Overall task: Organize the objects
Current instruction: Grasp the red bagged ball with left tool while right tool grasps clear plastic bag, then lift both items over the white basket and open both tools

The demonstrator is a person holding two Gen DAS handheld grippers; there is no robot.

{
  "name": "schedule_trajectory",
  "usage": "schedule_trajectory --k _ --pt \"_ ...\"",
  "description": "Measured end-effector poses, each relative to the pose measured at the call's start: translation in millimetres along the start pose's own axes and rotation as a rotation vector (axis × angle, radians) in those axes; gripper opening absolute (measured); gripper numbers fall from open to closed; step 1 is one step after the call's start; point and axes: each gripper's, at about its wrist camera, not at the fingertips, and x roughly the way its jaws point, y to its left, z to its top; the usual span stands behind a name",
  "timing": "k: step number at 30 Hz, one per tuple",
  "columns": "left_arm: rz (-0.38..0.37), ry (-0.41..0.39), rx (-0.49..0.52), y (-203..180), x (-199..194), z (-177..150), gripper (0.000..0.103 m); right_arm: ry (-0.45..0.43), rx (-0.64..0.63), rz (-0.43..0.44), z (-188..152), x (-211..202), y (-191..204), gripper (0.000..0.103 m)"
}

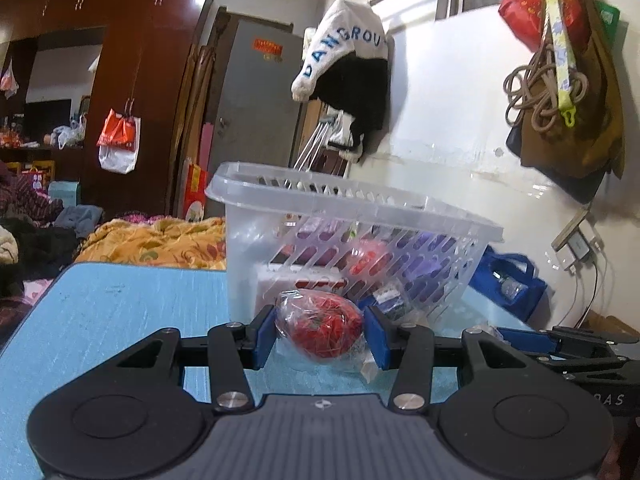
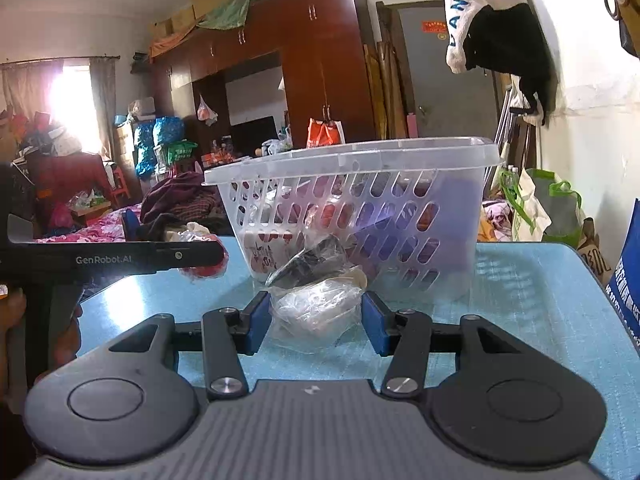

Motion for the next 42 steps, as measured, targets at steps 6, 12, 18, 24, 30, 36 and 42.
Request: schedule_trajectory --k 6,12,18,24,30,36,42 --pt "-0.028 -0.122 -0.001 1 -21 -1 0.051 -0.077 -0.009 -0.005 0 -11 1 0.053" --pt "-0.097 -0.163 -0.022 -8 -41 27 0.051 -0.214 -0.020 -0.005 28 -40 -3 0.053" --pt "-0.071 -0.197 0.060 -40 -21 118 0.051 -0.247 -0.118 -0.073 120 -18 0 0.053" --pt "0.075 -0.077 0.043 -40 49 164 0.053 -0.091 -0.140 -0.167 163 57 -17 0.055" --pt "0.114 0.079 0.067 -25 100 147 0.083 -0.019 -0.161 -0.242 145 77 -21 0.097" --pt "0.047 0.002 0.064 -25 45 116 0.085 -0.088 -0.054 -0.137 112 18 -18 0.103" --pt "-0.031 0.004 0.055 -17 5 62 0.091 0.034 -0.094 -0.050 54 16 1 0.103"
